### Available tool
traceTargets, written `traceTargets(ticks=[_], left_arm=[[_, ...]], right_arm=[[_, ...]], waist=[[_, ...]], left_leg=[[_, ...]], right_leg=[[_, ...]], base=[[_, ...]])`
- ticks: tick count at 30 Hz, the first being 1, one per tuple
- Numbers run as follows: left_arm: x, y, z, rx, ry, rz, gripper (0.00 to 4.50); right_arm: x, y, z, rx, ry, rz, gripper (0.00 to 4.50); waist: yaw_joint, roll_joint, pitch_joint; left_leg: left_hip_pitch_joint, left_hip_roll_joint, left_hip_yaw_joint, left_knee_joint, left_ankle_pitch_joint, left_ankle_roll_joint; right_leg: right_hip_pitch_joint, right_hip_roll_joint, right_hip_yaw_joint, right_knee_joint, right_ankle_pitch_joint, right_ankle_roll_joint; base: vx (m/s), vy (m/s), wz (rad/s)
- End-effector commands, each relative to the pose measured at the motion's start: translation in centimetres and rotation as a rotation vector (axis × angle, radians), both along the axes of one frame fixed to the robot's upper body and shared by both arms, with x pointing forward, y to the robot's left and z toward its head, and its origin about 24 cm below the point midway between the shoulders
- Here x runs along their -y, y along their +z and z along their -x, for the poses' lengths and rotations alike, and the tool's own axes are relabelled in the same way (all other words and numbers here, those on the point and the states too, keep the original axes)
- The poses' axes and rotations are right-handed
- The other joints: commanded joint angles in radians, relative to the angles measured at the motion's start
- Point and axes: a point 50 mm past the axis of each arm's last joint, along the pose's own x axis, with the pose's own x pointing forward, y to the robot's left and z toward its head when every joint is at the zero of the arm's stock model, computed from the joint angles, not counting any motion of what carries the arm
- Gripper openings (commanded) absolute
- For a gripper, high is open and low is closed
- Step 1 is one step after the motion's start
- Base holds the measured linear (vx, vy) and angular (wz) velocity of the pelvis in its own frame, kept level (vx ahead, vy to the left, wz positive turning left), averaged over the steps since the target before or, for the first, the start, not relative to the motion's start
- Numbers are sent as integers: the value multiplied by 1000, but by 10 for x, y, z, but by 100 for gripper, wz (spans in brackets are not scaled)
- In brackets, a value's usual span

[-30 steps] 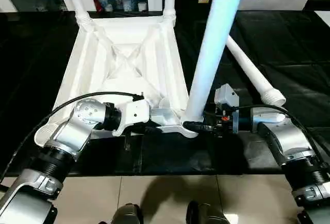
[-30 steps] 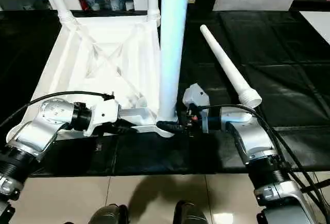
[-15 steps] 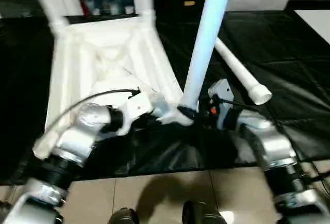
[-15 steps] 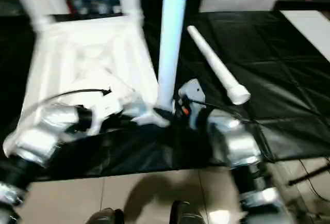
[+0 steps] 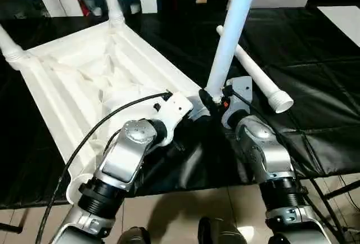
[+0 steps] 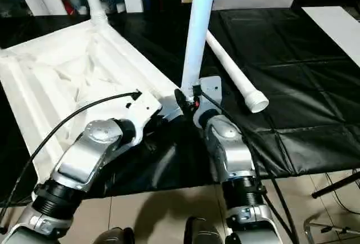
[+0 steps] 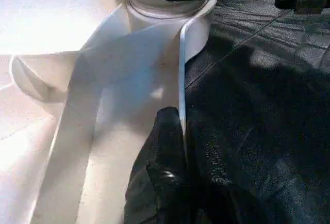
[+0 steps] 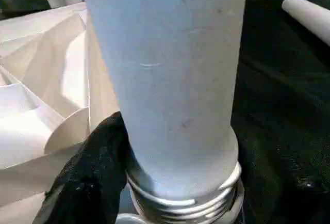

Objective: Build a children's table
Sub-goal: Rotate leg to tighten

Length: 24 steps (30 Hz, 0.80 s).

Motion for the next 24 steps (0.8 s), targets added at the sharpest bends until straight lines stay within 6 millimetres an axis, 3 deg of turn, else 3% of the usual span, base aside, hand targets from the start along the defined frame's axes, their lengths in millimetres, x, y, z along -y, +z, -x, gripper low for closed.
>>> traceTargets(ticks=[1,4,5,6,12,16,17,18,21,24], left_arm=[[0,18,-2,94,-39,20,0],[-7,15,-3,92,-62,-4,0],[-9,12,-3,93,-73,-22,0],[-14,10,-4,88,-86,-33,0],[-34,2,-7,74,-173,-73,0],[-40,2,-6,77,-264,-90,0],[-43,0,-5,72,-321,-106,0],[-46,-1,-4,64,-361,-118,0],[-51,-3,-1,45,-451,-136,0],[-54,-3,3,27,-539,-129,0]], right_arm=[[-22,-16,12,-82,133,-37,360],[-17,-15,15,-55,169,-6,376],[-14,-14,16,-37,189,13,385],[-7,-14,18,-14,223,35,397],[28,-11,26,24,347,86,444],[42,-6,26,35,392,113,444],[49,-3,27,42,427,139,444],[54,0,27,50,454,163,444],[61,4,27,58,517,206,444],[65,7,27,59,579,247,444]], waist=[[8,3,-79],[7,4,-77],[6,-1,-78],[8,3,-79],[12,0,-78],[15,1,-79],[19,9,-82],[21,4,-82],[32,4,-84],[40,0,-90]], left_leg=[[-11,35,-7,-65,-154,103],[-10,35,-8,-66,-167,91],[-9,36,-6,-67,-166,90],[-7,37,-6,-66,-160,91],[-10,37,-7,-67,-168,107],[-8,37,-7,-66,-167,110],[-5,39,-8,-66,-165,106],[-5,39,-7,-66,-163,109],[-3,39,-5,-65,-149,112],[0,44,-4,-64,-122,115]], right_leg=[[73,-60,59,-82,-312,-175],[71,-59,59,-85,-335,-162],[71,-59,60,-85,-335,-162],[70,-58,61,-84,-331,-163],[73,-60,62,-85,-343,-161],[71,-60,60,-88,-354,-166],[72,-61,62,-84,-347,-169],[72,-60,62,-85,-341,-167],[71,-60,63,-83,-323,-178],[71,-63,65,-72,-269,-209]], base=[[0,0,0],[0,0,0],[0,0,0],[0,0,0],[0,0,0],[0,0,0],[0,0,0],[0,0,0],[0,0,0],[0,0,0]])
